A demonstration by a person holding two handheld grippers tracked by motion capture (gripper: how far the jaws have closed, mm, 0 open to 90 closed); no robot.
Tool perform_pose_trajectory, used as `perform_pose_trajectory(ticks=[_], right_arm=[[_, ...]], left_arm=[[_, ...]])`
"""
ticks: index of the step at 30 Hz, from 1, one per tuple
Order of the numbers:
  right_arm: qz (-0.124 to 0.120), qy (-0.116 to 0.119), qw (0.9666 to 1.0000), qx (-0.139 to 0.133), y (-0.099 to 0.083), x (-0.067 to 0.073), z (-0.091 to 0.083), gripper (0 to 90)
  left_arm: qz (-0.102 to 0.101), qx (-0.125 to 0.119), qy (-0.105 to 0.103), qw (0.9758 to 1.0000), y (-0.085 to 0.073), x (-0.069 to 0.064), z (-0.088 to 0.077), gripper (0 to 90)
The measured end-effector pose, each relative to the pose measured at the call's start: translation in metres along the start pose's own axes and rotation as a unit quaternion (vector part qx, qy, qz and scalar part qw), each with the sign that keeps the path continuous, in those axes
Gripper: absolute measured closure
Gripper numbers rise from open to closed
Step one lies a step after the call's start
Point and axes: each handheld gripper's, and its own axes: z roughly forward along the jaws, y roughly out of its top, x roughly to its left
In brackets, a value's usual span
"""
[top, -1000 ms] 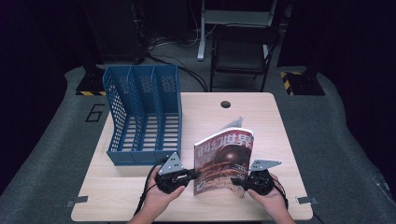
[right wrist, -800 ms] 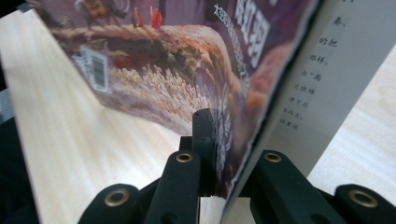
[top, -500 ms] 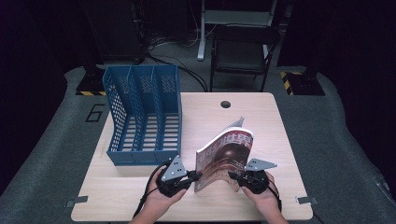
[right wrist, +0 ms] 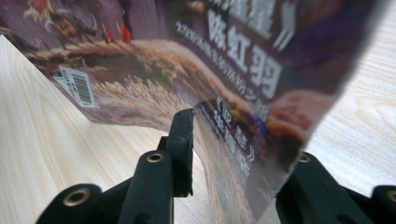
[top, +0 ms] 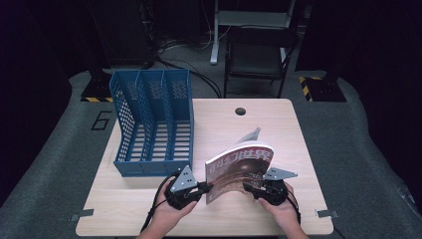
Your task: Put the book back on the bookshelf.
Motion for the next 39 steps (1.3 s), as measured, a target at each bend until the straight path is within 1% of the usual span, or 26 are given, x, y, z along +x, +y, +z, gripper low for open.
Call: perform_pose_trajectory(ticks=[1, 4, 6, 7, 8, 10, 11, 12, 13, 14, 16, 18, 19, 20, 21, 22, 24, 26, 27, 28, 29, 31, 32, 33, 34, 39], right_arm=[[0.003, 0.001, 1.0000, -0.005, 0.000, 0.000, -0.001, 64.2], [0.004, 0.002, 1.0000, -0.007, 0.000, -0.002, -0.003, 62.4], [0.002, 0.001, 1.0000, -0.007, 0.000, -0.003, -0.006, 61.4], [0.004, 0.004, 1.0000, -0.008, 0.000, -0.003, -0.006, 61.2], [0.003, 0.003, 0.9999, -0.010, 0.000, -0.004, -0.007, 61.2], [0.009, 0.004, 0.9999, -0.012, 0.000, -0.004, -0.009, 61.2], [0.005, 0.006, 0.9999, -0.012, 0.000, -0.005, -0.010, 61.1], [0.003, 0.009, 0.9999, -0.015, 0.000, -0.006, -0.010, 61.1], [0.005, 0.006, 0.9999, -0.014, 0.000, -0.006, -0.011, 61.2], [0.002, 0.005, 0.9998, -0.017, 0.000, -0.006, -0.010, 61.5], [0.001, 0.006, 0.9998, -0.016, 0.000, -0.005, -0.011, 61.6], [0.002, 0.006, 0.9999, -0.016, 0.000, -0.005, -0.011, 61.3], [0.003, 0.008, 0.9998, -0.017, 0.000, -0.005, -0.011, 61.0], [0.008, 0.009, 0.9998, -0.015, 0.000, -0.005, -0.011, 60.5], [0.006, 0.010, 0.9998, -0.016, 0.000, -0.005, -0.011, 60.3], [0.011, 0.011, 0.9998, -0.014, -0.001, -0.005, -0.012, 60.1], [0.011, 0.012, 0.9997, -0.018, -0.001, -0.005, -0.013, 59.6], [0.016, 0.013, 0.9997, -0.015, -0.001, -0.004, -0.013, 59.2], [0.011, 0.012, 0.9997, -0.020, -0.001, -0.005, -0.013, 59.0], [0.011, 0.012, 0.9996, -0.021, -0.001, -0.005, -0.013, 58.7], [0.011, 0.011, 0.9997, -0.021, -0.001, -0.005, -0.013, 58.1], [0.011, 0.010, 0.9996, -0.023, -0.001, -0.005, -0.013, 56.9], [0.011, 0.010, 0.9996, -0.024, -0.001, -0.005, -0.014, 56.9], [0.010, 0.004, 0.9996, -0.025, -0.001, -0.006, -0.014, 56.9], [0.009, 0.007, 0.9996, -0.025, -0.001, -0.006, -0.015, 56.9], [0.011, 0.004, 0.9994, -0.033, -0.001, -0.006, -0.017, 56.9]], left_arm=[[-0.001, 0.002, 0.000, 1.0000, 0.000, 0.000, 0.000, 83.8], [-0.004, 0.001, -0.003, 1.0000, 0.000, 0.001, 0.000, 83.6], [-0.003, 0.002, -0.005, 1.0000, 0.000, 0.002, 0.000, 83.1], [-0.008, 0.000, -0.007, 0.9999, 0.000, 0.001, 0.001, 82.9], [-0.009, 0.000, -0.008, 0.9999, 0.000, 0.002, 0.001, 82.7], [-0.015, 0.001, -0.013, 0.9998, 0.001, 0.002, 0.002, 81.9], [-0.014, 0.000, -0.014, 0.9998, 0.002, 0.003, 0.002, 81.5], [-0.021, -0.001, -0.019, 0.9996, 0.003, 0.003, 0.002, 81.0], [-0.022, -0.004, -0.019, 0.9996, 0.004, 0.004, 0.003, 80.3], [-0.028, -0.005, -0.025, 0.9993, 0.005, 0.003, 0.003, 79.2], [-0.024, -0.007, -0.026, 0.9994, 0.008, 0.004, 0.002, 77.1], [-0.024, -0.010, -0.026, 0.9993, 0.013, 0.003, 0.000, 73.3], [-0.031, -0.012, -0.029, 0.9990, 0.016, 0.003, 0.000, 70.9], [-0.032, -0.012, -0.031, 0.9989, 0.018, 0.003, -0.001, 67.8], [-0.030, -0.014, -0.029, 0.9990, 0.020, 0.002, -0.002, 66.9], [-0.029, -0.016, -0.030, 0.9990, 0.021, 0.002, -0.002, 66.6], [-0.032, -0.015, -0.032, 0.9989, 0.024, 0.000, -0.003, 66.0], [-0.029, -0.016, -0.031, 0.9990, 0.027, 0.000, -0.003, 65.9], [-0.027, -0.014, -0.034, 0.9989, 0.029, 0.001, -0.004, 66.0], [-0.030, -0.017, -0.032, 0.9989, 0.031, 0.001, -0.004, 65.9], [-0.026, -0.013, -0.033, 0.9990, 0.032, 0.001, -0.005, 65.9], [-0.030, -0.015, -0.033, 0.9989, 0.036, 0.001, -0.006, 65.6], [-0.026, -0.014, -0.032, 0.9991, 0.038, 0.001, -0.007, 65.4], [-0.027, -0.012, -0.032, 0.9990, 0.040, 0.001, -0.007, 65.1], [-0.030, -0.013, -0.031, 0.9990, 0.042, 0.000, -0.007, 64.6], [-0.022, -0.006, -0.032, 0.9992, 0.055, 0.000, -0.011, 63.6]])
